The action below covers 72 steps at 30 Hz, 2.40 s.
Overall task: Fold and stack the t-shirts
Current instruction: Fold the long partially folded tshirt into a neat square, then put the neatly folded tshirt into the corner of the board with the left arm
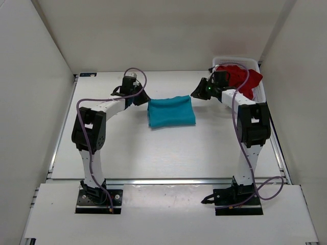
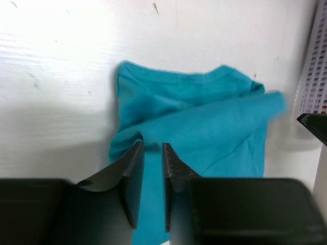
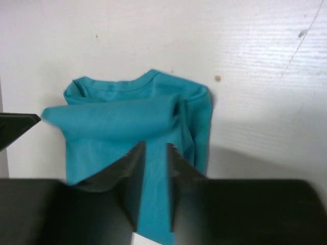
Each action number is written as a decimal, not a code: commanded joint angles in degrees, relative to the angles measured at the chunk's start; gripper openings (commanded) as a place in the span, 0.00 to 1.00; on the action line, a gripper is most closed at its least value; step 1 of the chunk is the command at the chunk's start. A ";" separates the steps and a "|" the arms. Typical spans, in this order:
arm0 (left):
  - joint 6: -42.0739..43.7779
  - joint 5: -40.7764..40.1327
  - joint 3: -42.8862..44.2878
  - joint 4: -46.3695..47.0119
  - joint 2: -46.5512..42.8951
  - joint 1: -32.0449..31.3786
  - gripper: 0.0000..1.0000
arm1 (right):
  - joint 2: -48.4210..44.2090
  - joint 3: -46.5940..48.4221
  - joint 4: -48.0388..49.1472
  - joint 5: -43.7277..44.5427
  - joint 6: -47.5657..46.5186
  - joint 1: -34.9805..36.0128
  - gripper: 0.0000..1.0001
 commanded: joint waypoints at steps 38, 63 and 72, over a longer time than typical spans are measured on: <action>-3.97 2.13 -37.66 23.04 -21.57 -3.01 0.99 | -17.58 -30.28 17.32 -4.24 1.46 4.93 0.26; -4.14 3.53 -14.57 18.12 1.00 -1.96 0.00 | -33.22 -43.45 20.03 -3.62 1.45 11.52 0.33; -1.51 3.53 -1.54 9.50 0.93 17.62 0.00 | -38.16 -48.29 20.21 -3.98 1.02 11.25 0.33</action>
